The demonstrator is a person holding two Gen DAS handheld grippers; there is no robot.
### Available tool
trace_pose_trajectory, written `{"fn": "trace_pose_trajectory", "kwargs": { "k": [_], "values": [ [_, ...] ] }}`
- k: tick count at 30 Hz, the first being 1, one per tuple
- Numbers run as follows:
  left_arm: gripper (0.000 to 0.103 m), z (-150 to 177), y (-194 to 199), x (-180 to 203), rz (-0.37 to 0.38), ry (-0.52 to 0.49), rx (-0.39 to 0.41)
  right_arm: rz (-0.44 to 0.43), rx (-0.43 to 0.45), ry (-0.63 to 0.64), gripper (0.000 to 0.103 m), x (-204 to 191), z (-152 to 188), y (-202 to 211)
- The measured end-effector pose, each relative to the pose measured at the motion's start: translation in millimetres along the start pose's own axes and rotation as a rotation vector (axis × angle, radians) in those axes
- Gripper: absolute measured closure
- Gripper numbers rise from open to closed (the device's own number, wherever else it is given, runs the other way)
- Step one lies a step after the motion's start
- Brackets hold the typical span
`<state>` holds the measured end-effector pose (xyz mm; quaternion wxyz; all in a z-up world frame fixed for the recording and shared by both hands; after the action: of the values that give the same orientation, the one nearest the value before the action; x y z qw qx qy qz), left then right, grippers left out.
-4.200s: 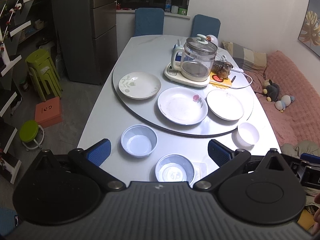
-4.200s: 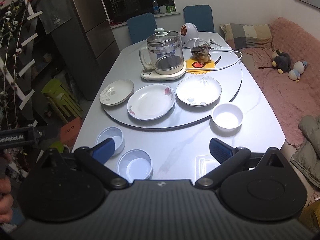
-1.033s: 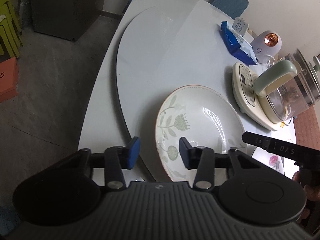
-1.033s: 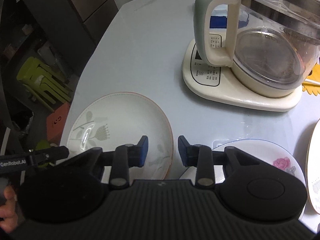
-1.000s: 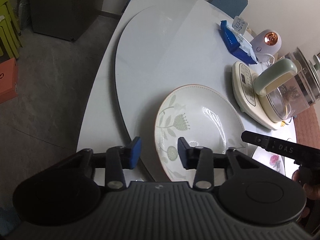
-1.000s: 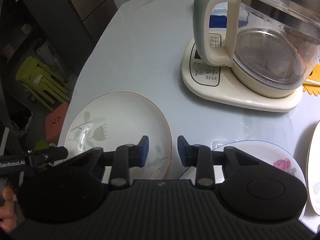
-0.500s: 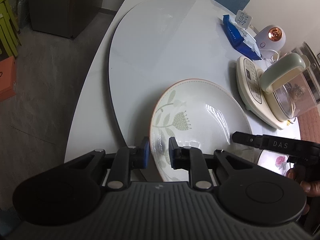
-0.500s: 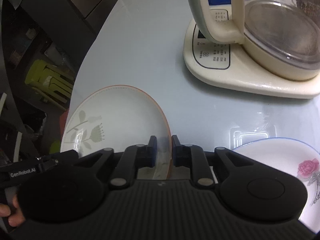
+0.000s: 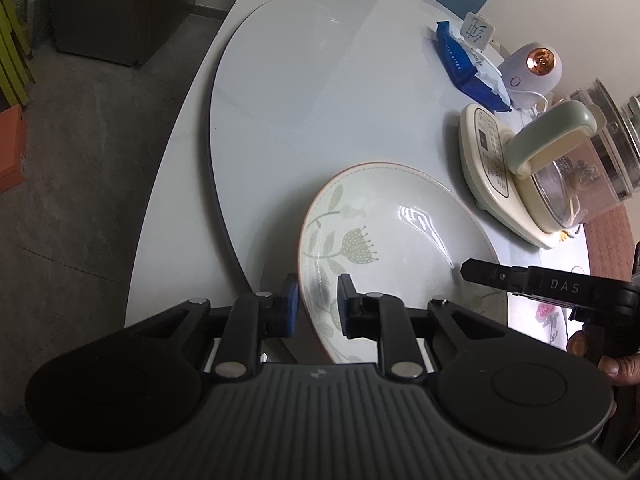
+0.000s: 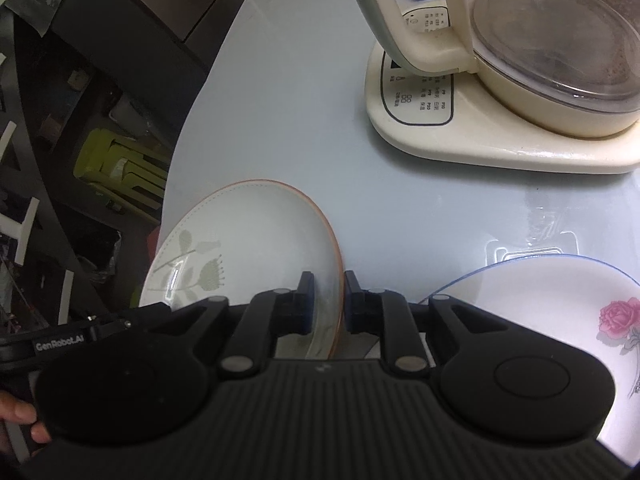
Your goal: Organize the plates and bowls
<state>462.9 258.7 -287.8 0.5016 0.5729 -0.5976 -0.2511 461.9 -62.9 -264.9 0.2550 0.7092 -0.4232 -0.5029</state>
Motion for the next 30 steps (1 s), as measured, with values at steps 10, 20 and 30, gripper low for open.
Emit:
{"fn": "trace_pose_trajectory", "kwargs": {
  "k": [10, 20, 30],
  "values": [
    [0.080, -1, 32, 18, 0.033, -0.010, 0.037, -0.026, 0.059, 0.000, 0.085, 4, -3, 42],
    [0.080, -4, 64, 55, 0.087, -0.056, 0.071, -0.021, 0.139, -0.018, 0.085, 8, 4, 95],
    [0.080, 9, 58, 109, 0.109, -0.140, 0.032, 0.018, 0.179, -0.058, 0.085, 39, 21, 137]
  ]
}}
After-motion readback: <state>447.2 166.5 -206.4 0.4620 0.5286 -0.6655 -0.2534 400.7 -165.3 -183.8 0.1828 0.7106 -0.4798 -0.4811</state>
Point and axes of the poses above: each gripper's, at about its wrist camera, not at the fingertips, and y roughly against the way its jaws point, x to its right, z to its underside, the point moved 1 cm from there along -y, roughly the way its jaws point, and after that the axes turned 5 degrees about -z, right-handed, at the moved point
